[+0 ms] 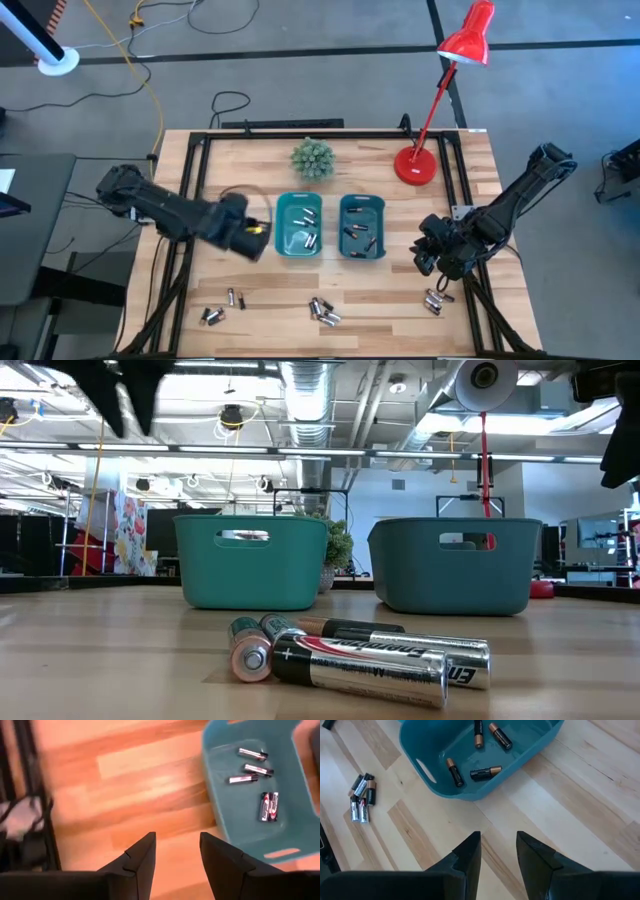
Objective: Sort batteries
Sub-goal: Put the silver battery into the green bin
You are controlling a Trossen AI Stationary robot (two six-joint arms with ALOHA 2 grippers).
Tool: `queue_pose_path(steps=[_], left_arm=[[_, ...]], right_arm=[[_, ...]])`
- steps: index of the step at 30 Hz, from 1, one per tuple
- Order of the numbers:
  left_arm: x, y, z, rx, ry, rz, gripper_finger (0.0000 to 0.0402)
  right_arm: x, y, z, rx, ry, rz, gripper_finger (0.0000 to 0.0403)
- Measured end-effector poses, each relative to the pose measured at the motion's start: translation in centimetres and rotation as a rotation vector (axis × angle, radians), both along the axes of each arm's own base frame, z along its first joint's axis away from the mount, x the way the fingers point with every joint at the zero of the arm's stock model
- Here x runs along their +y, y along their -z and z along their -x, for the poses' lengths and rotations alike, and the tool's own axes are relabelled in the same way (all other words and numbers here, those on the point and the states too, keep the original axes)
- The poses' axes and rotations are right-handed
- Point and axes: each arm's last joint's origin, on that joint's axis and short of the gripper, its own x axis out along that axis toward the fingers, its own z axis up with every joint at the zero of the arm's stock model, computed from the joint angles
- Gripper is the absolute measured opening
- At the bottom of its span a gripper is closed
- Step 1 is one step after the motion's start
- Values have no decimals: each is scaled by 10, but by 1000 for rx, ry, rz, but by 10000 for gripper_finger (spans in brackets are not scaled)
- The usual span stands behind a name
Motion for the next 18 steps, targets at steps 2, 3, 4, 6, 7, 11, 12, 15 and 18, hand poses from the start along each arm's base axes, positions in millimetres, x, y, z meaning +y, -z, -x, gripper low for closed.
queue_pose_path(steps=[2, 3, 4, 6, 7, 11, 12, 15, 18], left_arm=[[-13, 1, 9, -5, -46, 2, 147], [-20, 4, 13, -7, -64, 12, 147], [-27, 7, 17, -7, -76, 29, 147], [-38, 16, 22, 1, -103, 77, 147], [-44, 22, 25, 12, -121, 95, 147], [-67, 48, 34, -30, -173, 169, 147], [-72, 55, 35, -44, -166, 197, 147], [-82, 76, 37, -80, -138, 262, 147], [-85, 94, 37, -95, -135, 321, 147]], right_arm=[[0, 0, 0, 0, -3, 2, 140], [0, 0, 0, 0, -5, 3, 140], [0, 0, 0, 0, -5, 3, 140], [0, 0, 0, 1, -7, 4, 140], [0, 0, 0, 1, -10, 6, 140], [0, 0, 0, 1, -25, 15, 140], [0, 0, 0, 1, -27, 16, 140], [0, 0, 0, 3, -34, 21, 140], [0, 0, 0, 6, -48, 26, 140]])
